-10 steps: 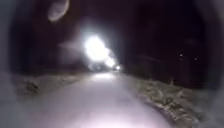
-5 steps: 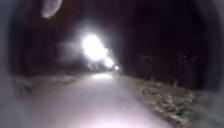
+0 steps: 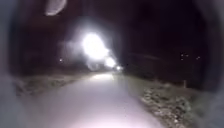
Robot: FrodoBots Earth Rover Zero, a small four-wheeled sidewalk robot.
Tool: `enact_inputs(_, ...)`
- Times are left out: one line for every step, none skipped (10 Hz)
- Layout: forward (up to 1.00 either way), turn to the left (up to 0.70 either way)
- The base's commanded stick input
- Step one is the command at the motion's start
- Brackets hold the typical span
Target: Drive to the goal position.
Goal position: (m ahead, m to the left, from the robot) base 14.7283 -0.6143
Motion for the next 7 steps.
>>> enact_inputs(1.00,0.19)
enact_inputs(1.00,0.32)
enact_inputs(1.00,0.40)
enact_inputs(1.00,0.21)
enact_inputs(1.00,0.01)
enact_inputs(1.00,0.00)
enact_inputs(1.00,0.00)
